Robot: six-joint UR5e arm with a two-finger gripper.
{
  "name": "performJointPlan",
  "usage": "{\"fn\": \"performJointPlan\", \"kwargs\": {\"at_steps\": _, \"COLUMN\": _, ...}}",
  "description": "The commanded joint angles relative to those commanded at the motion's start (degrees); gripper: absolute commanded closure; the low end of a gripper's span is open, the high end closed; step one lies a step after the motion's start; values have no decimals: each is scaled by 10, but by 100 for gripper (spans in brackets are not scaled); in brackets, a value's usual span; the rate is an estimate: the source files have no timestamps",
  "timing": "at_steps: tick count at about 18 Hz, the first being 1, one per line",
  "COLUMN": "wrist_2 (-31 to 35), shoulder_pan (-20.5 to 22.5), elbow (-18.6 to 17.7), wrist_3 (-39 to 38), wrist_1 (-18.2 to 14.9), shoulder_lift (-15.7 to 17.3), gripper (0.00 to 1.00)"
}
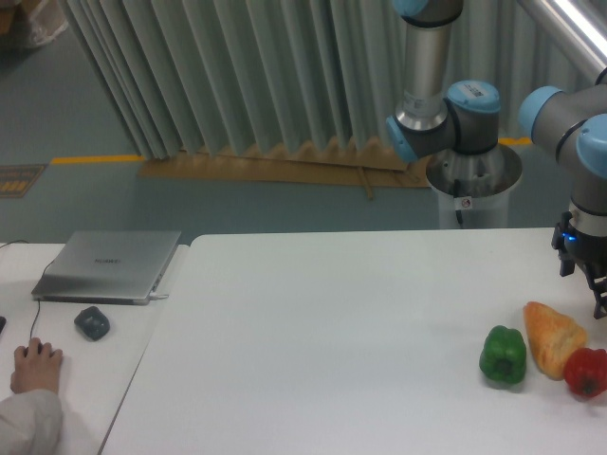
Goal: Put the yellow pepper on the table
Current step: 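Raise the gripper and withdraw it away from the peppers out of view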
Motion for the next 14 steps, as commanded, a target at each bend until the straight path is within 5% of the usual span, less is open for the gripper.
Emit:
{"fn": "performJointPlan", "kwargs": {"at_steps": 6, "wrist_2": 6, "shoulder_pan": 5, "elbow": 5, "wrist_3": -19, "wrist_1": 4, "shoulder_lift": 2, "gripper": 0}}
{"fn": "performJointPlan", "kwargs": {"at_steps": 14, "wrist_2": 31, "shoulder_pan": 82, "elbow": 7, "wrist_3": 59, "wrist_1": 4, "shoulder_lift": 5, "gripper": 0}}
